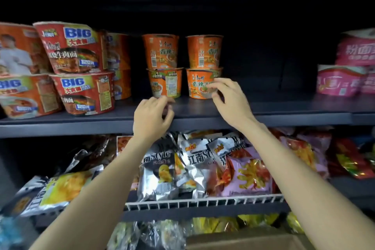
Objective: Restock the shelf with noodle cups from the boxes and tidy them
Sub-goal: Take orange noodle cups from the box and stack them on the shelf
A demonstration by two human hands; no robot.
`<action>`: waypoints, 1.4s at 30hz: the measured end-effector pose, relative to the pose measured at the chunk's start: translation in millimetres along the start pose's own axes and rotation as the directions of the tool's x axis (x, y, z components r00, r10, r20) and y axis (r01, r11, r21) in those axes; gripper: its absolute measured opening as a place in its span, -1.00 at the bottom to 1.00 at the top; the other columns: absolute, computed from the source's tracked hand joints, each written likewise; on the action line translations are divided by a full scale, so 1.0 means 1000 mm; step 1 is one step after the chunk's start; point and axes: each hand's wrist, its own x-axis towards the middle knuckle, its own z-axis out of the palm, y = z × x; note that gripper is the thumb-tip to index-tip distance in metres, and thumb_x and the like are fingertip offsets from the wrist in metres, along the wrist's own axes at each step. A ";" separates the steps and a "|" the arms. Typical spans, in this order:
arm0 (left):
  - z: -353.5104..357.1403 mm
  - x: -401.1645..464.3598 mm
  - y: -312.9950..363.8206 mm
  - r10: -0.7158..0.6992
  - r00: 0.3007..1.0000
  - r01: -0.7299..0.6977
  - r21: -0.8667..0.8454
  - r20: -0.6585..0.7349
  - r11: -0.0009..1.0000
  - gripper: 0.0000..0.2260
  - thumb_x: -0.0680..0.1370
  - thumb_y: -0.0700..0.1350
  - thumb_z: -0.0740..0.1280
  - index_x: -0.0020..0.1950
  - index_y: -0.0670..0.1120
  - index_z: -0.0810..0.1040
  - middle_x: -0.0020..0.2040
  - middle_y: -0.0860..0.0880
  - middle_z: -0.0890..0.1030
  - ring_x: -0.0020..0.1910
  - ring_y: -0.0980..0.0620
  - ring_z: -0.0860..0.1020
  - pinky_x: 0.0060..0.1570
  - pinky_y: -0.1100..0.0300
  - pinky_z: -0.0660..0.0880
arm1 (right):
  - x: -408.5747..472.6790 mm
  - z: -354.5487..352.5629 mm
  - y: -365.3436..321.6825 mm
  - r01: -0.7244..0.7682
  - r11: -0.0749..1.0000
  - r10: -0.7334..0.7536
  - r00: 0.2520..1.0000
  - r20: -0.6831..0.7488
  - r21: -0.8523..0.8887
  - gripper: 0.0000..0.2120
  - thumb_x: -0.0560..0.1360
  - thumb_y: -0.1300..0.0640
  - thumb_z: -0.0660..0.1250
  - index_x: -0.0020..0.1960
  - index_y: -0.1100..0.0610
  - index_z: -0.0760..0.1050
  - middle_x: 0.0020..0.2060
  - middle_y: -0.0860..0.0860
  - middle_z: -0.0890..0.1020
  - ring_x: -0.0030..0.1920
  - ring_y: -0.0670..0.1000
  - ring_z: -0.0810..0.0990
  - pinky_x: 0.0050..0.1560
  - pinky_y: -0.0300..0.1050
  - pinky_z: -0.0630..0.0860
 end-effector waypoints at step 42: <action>-0.061 -0.318 0.162 -0.159 0.763 0.400 -0.264 0.627 0.878 -0.81 0.53 0.00 0.30 -0.05 -0.08 0.63 -0.12 -0.04 0.65 -0.11 -0.12 0.52 -0.09 0.06 0.30 | -0.474 0.021 0.037 -0.801 0.279 0.924 0.073 0.376 -0.530 0.08 0.27 -0.16 0.55 0.49 -0.06 -0.15 0.30 0.20 0.39 0.18 0.23 0.51 0.04 0.05 0.47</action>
